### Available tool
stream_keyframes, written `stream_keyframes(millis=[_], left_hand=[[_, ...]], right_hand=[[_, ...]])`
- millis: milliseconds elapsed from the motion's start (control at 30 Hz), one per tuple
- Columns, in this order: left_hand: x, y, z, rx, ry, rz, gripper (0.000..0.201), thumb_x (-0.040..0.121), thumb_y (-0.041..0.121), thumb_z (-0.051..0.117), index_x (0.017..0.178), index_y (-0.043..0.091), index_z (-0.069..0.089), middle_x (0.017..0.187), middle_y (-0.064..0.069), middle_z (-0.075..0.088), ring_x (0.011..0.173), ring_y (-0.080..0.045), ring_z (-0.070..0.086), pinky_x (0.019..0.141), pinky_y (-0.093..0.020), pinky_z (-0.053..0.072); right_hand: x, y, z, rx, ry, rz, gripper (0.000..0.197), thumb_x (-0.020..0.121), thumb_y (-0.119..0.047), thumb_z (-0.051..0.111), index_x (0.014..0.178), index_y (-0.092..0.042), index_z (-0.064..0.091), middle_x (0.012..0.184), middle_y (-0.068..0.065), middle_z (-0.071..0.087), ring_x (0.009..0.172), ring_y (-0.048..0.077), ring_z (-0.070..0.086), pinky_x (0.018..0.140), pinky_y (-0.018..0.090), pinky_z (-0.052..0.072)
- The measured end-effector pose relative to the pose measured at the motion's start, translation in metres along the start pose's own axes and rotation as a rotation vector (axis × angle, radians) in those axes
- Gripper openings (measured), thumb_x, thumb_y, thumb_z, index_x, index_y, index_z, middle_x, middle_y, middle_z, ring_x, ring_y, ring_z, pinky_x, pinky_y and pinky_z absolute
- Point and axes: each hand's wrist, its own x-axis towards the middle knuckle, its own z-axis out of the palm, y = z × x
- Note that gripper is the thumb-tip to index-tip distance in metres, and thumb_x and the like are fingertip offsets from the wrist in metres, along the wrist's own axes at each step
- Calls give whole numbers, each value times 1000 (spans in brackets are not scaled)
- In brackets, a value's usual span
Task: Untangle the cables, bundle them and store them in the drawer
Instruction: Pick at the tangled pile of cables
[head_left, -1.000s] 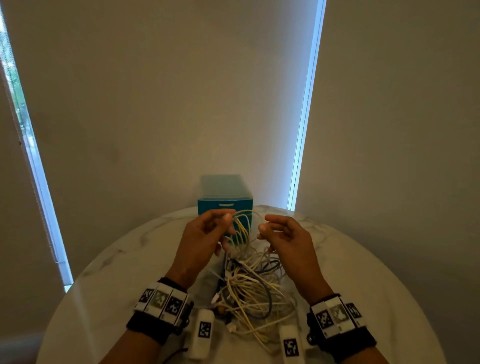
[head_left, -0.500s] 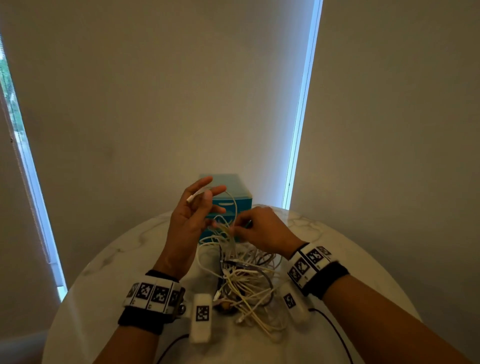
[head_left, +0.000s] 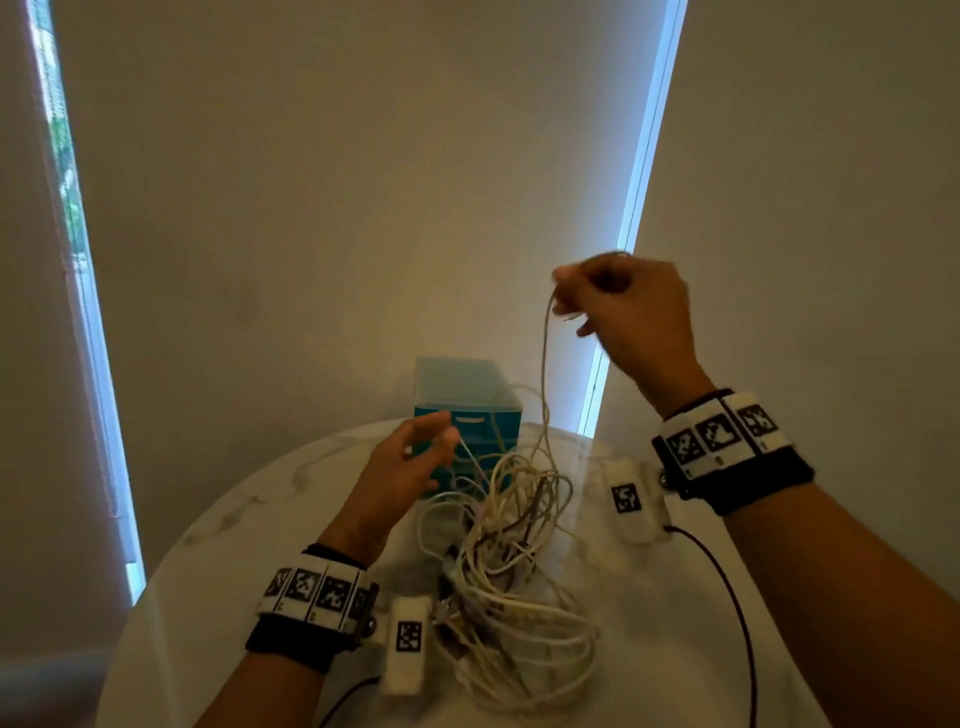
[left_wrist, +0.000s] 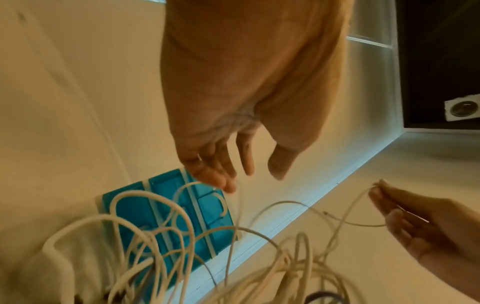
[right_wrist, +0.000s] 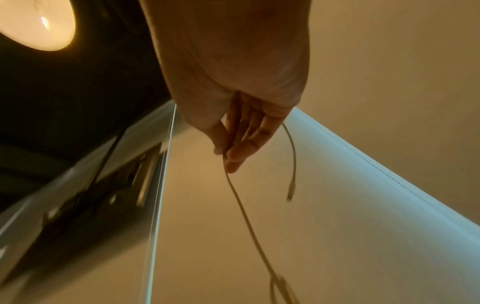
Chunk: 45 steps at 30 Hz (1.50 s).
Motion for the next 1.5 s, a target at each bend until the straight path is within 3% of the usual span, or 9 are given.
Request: stream_keyframes(millis=[100, 267, 400, 533, 667, 1033, 1167, 1367, 1500], left_hand=[[-4, 11, -2, 12, 201, 145, 25, 99, 40, 72, 124, 37, 71, 122, 10, 71, 98, -14, 70, 65, -13, 52], [-18, 27, 20, -17, -73, 204, 29, 99, 32, 73, 128, 31, 73, 115, 6, 77, 91, -13, 75, 67, -19, 53], [-17, 20, 21, 50, 1, 219, 16, 98, 31, 75, 109, 22, 80, 96, 0, 82, 79, -16, 74, 66, -19, 53], [-13, 17, 7, 11, 133, 197, 17, 101, 34, 71, 109, 20, 78, 99, 3, 82, 77, -17, 74, 66, -27, 52], [-10, 12, 2, 2, 186, 173, 18, 102, 33, 71, 110, 19, 77, 101, 3, 82, 75, -22, 74, 61, -33, 50], [-13, 13, 7, -89, 148, 94, 22, 105, 33, 66, 117, 15, 71, 107, 1, 82, 69, -24, 73, 53, -28, 48], [-11, 10, 5, -57, 172, 91, 24, 104, 33, 67, 117, 13, 71, 106, 2, 82, 68, -24, 72, 51, -28, 48], [-5, 3, -6, -109, 336, 95, 20, 106, 29, 65, 117, 13, 71, 107, 2, 81, 61, -21, 69, 49, -28, 42], [0, 2, -13, -234, 491, 122, 28, 106, 32, 65, 120, 8, 69, 102, 4, 81, 58, -13, 64, 48, -26, 40]], right_hand=[[-4, -13, -2, 234, -95, 76, 23, 99, -24, 76, 105, -2, 78, 90, 9, 82, 87, 21, 81, 68, 32, 64], [-36, -4, 26, 311, -329, 132, 23, 99, -22, 75, 108, 0, 77, 95, 11, 82, 92, 23, 81, 72, 32, 64], [-54, 18, 37, 399, -336, 229, 26, 100, -27, 74, 111, -4, 77, 101, 8, 82, 97, 21, 80, 77, 30, 65], [-78, 64, 46, 10, -404, 254, 24, 93, -43, 80, 111, -26, 76, 106, -8, 79, 99, 7, 75, 84, 25, 62], [-97, 94, 46, -116, -390, 282, 11, 90, -28, 86, 98, -25, 80, 89, -7, 80, 79, 8, 77, 70, 25, 62], [-87, 97, 39, -274, -452, 5, 14, 93, -27, 80, 105, -32, 77, 94, -13, 75, 75, 6, 73, 66, 14, 55], [-86, 98, 41, -268, -278, -87, 11, 88, -32, 82, 99, -30, 81, 89, -16, 75, 75, 3, 71, 69, 15, 55], [-78, 105, 36, -124, 6, 251, 13, 84, -36, 81, 83, -24, 75, 79, -8, 79, 63, 9, 75, 61, 34, 62], [-78, 114, 22, -125, -400, 765, 32, 95, -37, 68, 101, -7, 76, 86, 4, 83, 69, 14, 78, 61, 24, 50]])
